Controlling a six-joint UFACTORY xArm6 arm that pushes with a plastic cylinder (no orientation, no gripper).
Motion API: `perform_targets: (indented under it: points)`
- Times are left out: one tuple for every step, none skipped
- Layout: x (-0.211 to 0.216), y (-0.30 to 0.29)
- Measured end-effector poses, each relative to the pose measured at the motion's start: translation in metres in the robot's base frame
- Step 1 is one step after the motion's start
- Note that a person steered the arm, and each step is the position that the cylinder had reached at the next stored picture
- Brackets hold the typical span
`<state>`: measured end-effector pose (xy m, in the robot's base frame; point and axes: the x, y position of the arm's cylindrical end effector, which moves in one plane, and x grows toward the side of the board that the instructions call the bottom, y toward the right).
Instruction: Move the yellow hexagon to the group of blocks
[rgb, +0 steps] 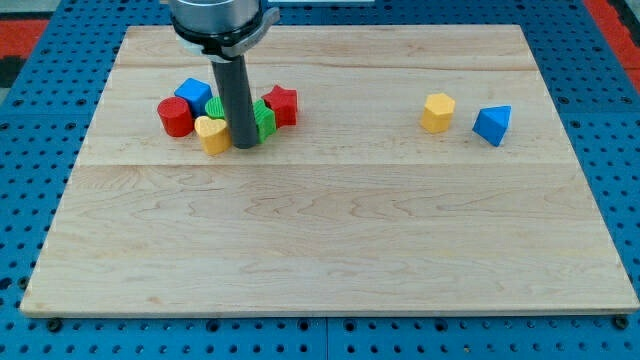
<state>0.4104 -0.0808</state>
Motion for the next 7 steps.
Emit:
perform_targets:
  points:
    - [-0.016,0.066]
    - [-0.004,0.139]
    - [0.025,0.216]
    - [0.025,0.302]
    - [0.01,0.364]
    - [0.003,0.337]
    - [-0.006,0.274]
